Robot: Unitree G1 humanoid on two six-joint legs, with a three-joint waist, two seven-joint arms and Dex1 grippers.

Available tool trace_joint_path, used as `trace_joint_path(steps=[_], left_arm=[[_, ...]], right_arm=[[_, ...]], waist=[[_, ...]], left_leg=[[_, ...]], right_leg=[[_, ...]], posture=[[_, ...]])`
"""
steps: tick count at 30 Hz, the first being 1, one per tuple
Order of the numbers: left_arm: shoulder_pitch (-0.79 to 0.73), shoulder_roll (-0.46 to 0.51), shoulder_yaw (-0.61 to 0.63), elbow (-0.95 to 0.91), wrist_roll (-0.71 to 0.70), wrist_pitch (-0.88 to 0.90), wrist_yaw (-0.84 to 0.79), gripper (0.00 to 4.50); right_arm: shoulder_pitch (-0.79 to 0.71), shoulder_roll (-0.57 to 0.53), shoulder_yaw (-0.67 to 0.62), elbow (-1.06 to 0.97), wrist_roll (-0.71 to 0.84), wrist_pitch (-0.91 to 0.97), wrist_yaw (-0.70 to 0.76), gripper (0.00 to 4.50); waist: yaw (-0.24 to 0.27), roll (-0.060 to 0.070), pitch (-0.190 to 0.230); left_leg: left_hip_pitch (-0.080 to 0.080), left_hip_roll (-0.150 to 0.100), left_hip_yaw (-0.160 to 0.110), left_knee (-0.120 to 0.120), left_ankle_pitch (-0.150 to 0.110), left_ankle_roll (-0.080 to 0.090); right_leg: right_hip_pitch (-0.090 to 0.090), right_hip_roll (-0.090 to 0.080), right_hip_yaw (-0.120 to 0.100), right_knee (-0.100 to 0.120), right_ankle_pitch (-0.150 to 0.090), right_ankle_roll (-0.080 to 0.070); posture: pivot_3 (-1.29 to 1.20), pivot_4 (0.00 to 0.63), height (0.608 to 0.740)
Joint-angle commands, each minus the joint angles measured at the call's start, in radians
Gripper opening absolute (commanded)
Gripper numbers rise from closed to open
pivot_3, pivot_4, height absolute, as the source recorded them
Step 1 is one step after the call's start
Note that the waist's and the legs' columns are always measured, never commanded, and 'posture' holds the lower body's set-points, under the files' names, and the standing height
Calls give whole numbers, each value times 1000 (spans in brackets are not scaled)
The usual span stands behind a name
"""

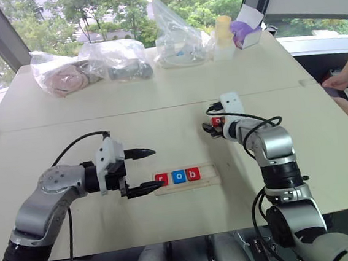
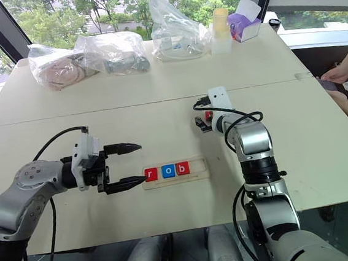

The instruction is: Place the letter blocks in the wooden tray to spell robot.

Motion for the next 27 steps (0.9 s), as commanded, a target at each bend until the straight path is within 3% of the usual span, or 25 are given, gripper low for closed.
trace_joint_path(steps=[1,3,6,10,11,18,24,27], left_arm=[[1,0,10,-31,-7,-11,3,4500],[4,1,12,-34,-8,-13,4,4500],[4,-3,15,-36,-11,-14,7,4500],[3,-4,18,-35,-12,-16,10,4500],[0,-4,19,-33,-11,-17,10,4500],[-11,-8,13,-24,-7,-19,10,4500],[-12,-14,7,-12,-3,-26,4,4500],[-8,-17,4,-10,-2,-28,0,4500]], right_arm=[[-42,12,-24,13,18,3,-23,4432],[-44,15,-22,22,21,4,-28,4432],[-45,18,-20,29,24,4,-36,3628],[-44,18,-12,29,24,3,-41,1444],[-42,13,0,21,19,2,-39,1126],[-33,-38,32,-136,14,66,-31,1142],[66,-95,-90,-523,78,456,-4,1142],[158,-101,-133,-660,111,535,-3,1142]], waist=[[0,0,0],[0,0,0],[0,0,0],[-3,0,0],[-3,0,0],[0,0,0],[7,0,0],[6,0,0]], left_leg=[[0,0,0,0,0,0],[0,0,0,0,0,0],[0,0,0,0,0,0],[0,0,0,0,0,0],[0,0,0,0,0,0],[0,0,0,0,0,0],[-1,0,-1,0,0,0],[-1,0,-1,0,0,0]], right_leg=[[0,0,0,0,0,0],[0,0,0,0,0,0],[0,0,0,0,0,0],[0,0,0,0,0,0],[0,1,0,0,0,0],[0,0,0,0,0,0],[0,0,-1,0,0,0],[0,0,-1,0,0,0]], posture=[[0,150,740],[0,150,740],[0,150,740],[0,150,740],[0,150,740],[0,150,740],[0,150,740],[0,150,740]])
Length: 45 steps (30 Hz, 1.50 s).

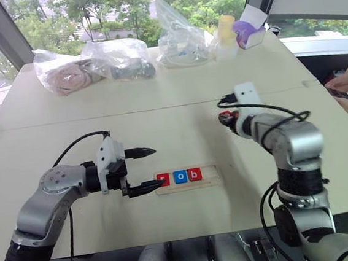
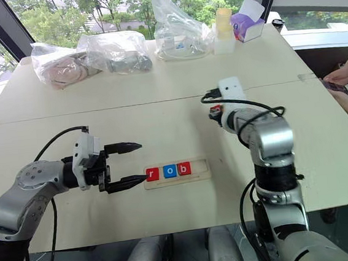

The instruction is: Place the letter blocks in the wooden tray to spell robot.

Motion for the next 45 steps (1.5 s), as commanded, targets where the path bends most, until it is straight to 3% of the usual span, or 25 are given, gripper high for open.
trace_joint_path(steps=[1,7,14,21,25,27,31,33,36,45], left_arm=[[-7,-3,5,-10,-1,-24,-8,4500],[-23,-5,-8,16,7,-34,-27,4500],[-38,-5,-18,36,12,-48,-37,4500],[-40,-10,-18,40,21,-56,-40,4500],[-43,-12,-17,41,22,-53,-38,4500],[-47,-14,-18,43,23,-52,-36,4500],[-53,-20,-20,42,22,-48,-33,4500],[-54,-24,-22,42,23,-48,-31,4500],[-57,-24,-24,42,26,-50,-29,4500],[-49,-10,-6,34,24,-46,-28,4500]], right_arm=[[94,-4,-57,-168,51,73,0,1142],[264,39,-120,-295,158,73,-55,1142],[346,63,-150,-350,293,73,-164,1142],[344,-20,-151,-336,459,73,-220,4445],[254,-322,-70,-314,579,73,-17,4445],[231,-449,-35,-267,578,-17,99,4445],[279,-649,43,-155,506,-387,418,4445],[345,-736,107,-62,373,-735,622,4445],[367,-760,186,119,273,-1044,830,4445],[272,-725,300,454,116,-1326,1028,4445]], waist=[[-1,0,0],[-5,0,0],[-2,0,0],[-2,0,0],[-3,1,1],[-3,0,0],[0,0,1],[1,-1,1],[0,-1,1],[0,-2,2]], left_leg=[[0,0,0,0,0,0],[1,1,1,0,0,0],[1,1,1,0,0,0],[1,1,1,1,0,0],[1,0,1,1,0,0],[1,1,1,1,0,1],[2,1,0,1,-1,2],[2,0,1,1,-1,3],[2,0,2,2,-2,4],[4,0,1,3,-2,3]], right_leg=[[0,0,0,0,0,0],[0,1,0,0,0,0],[1,1,0,0,0,0],[1,0,0,0,0,0],[2,-1,0,-2,-1,0],[4,0,-1,-3,-1,0],[7,0,-3,-5,-2,2],[7,-1,-3,-5,-3,4],[8,-1,-3,-6,-3,5],[8,-1,-1,-5,-2,3]], posture=[[0,150,740],[0,150,740],[0,150,740],[0,150,740],[0,150,740],[0,150,740],[0,150,740],[0,150,740],[0,150,740],[0,150,740]])
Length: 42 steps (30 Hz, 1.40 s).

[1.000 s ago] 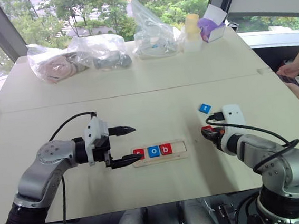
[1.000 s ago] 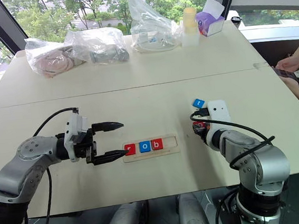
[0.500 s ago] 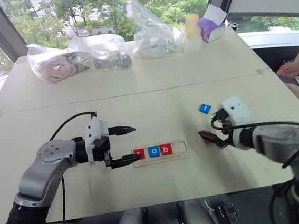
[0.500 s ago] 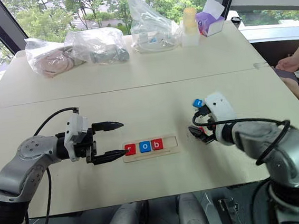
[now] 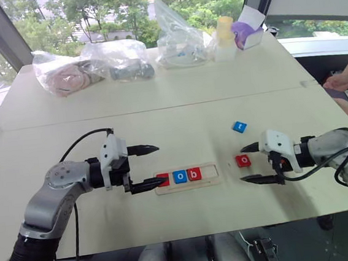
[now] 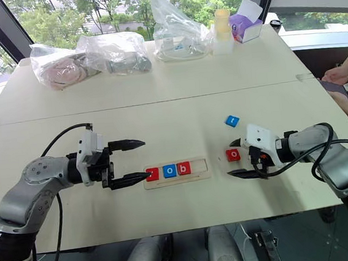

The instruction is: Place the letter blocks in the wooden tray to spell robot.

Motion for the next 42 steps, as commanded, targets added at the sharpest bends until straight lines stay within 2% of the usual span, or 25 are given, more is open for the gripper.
trace_joint_path(steps=[1,9,12,17,24,29,42], left_arm=[[-4,15,22,-24,-1,-7,3,4500],[-17,23,20,-22,-7,-1,6,4500],[-17,27,22,-23,-7,0,7,4500],[-13,29,24,-27,-9,2,10,4500],[-7,33,26,-36,-18,12,6,4500],[-6,32,22,-46,-25,18,5,4500],[8,34,30,-62,-26,25,14,4500]], right_arm=[[-42,32,8,69,-36,-75,42,4445],[-96,95,46,201,-113,-156,84,4445],[-116,109,49,246,-140,-188,90,3642],[-128,122,42,252,-142,-197,97,1146],[-166,141,18,63,-87,-51,93,1146],[-160,167,63,-80,-80,35,87,1146],[-158,229,152,-127,-121,92,68,1146]], waist=[[1,0,0],[2,0,0],[0,0,0],[1,0,0],[1,0,0],[3,0,0],[2,0,0]], left_leg=[[0,0,0,0,0,0],[0,0,-1,0,0,0],[0,0,-1,0,0,-1],[0,0,-1,0,0,-1],[0,0,-1,0,0,-1],[0,0,-1,0,0,-1],[0,0,-1,0,0,-1]], right_leg=[[0,0,0,0,0,0],[0,0,0,0,0,0],[0,0,0,0,0,-1],[0,0,0,0,0,-1],[-1,0,1,1,1,-1],[-1,0,0,0,1,-1],[-1,0,0,0,1,-1]], posture=[[0,150,740],[0,150,740],[0,150,740],[0,150,740],[0,150,740],[0,150,740],[0,150,740]])
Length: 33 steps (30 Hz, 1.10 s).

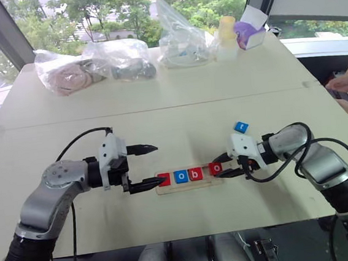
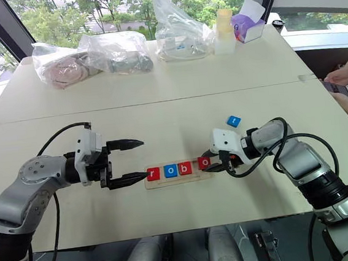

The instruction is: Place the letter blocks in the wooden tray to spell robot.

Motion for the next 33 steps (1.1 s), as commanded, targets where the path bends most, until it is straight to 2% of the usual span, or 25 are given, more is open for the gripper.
trace_joint_path(steps=[1,18,33], left_arm=[[4,9,24,-40,-16,2,5,4500],[19,9,27,-57,-24,7,27,4500],[22,5,28,-65,-29,13,46,4500]], right_arm=[[-8,9,19,-36,-10,-1,1,1146],[-64,80,62,65,-63,-44,-17,1146],[-76,114,91,33,-71,-22,-1,1146]], waist=[[-1,0,0],[-2,0,0],[-2,0,0]], left_leg=[[0,0,0,0,0,0],[0,0,0,0,0,0],[0,0,0,0,0,0]], right_leg=[[0,0,0,0,0,0],[0,0,0,0,0,0],[0,0,0,0,0,0]], posture=[[0,150,740],[0,150,740],[0,150,740]])
